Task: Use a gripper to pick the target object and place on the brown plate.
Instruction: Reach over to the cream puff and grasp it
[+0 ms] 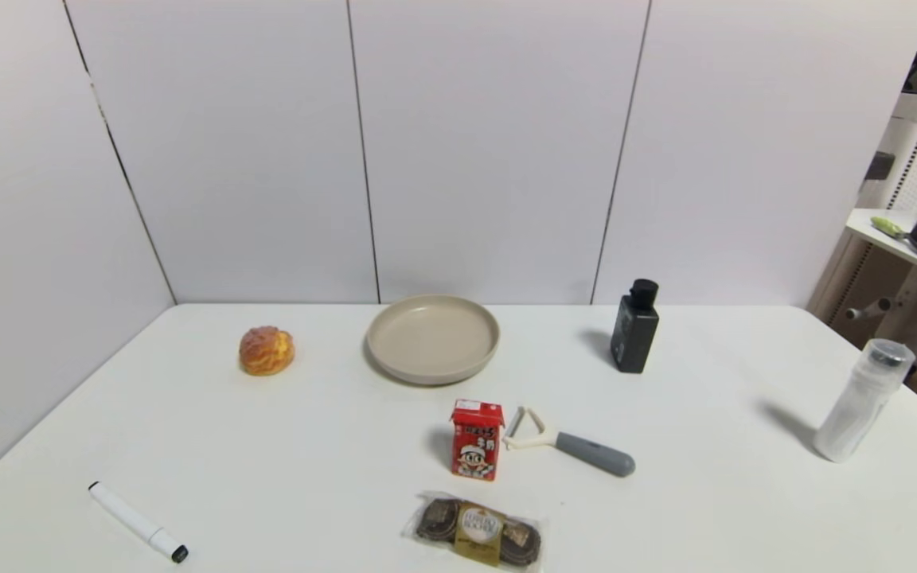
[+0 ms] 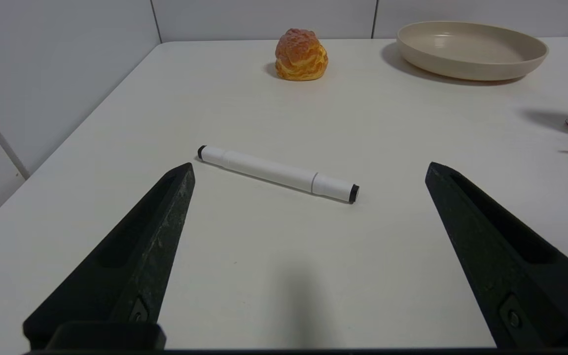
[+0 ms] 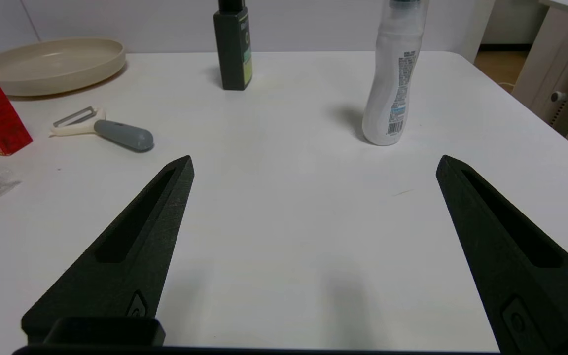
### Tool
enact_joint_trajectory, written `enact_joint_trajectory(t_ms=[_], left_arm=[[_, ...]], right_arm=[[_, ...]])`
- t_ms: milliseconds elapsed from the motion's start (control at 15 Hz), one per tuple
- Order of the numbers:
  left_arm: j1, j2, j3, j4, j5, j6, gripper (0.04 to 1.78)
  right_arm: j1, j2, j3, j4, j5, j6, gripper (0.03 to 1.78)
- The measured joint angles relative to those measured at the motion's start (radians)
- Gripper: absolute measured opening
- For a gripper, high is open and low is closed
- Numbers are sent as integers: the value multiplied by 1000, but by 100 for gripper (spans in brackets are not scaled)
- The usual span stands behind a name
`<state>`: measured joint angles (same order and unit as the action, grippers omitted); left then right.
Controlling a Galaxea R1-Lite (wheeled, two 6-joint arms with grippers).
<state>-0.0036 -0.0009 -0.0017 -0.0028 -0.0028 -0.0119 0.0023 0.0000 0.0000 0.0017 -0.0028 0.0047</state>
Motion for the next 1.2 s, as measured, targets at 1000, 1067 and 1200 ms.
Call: enact_joint_trajectory(t_ms=[1000, 1067, 1200], left_arm=[[5, 237, -128, -53, 5, 11, 169], [4, 343, -196, -64, 4, 33, 169], [3, 566, -367, -50, 2, 81, 169]], right_arm=[[0, 0, 0, 0, 0, 0, 170], [0, 0, 0, 0, 0, 0, 170], [0, 0, 0, 0, 0, 0, 170]])
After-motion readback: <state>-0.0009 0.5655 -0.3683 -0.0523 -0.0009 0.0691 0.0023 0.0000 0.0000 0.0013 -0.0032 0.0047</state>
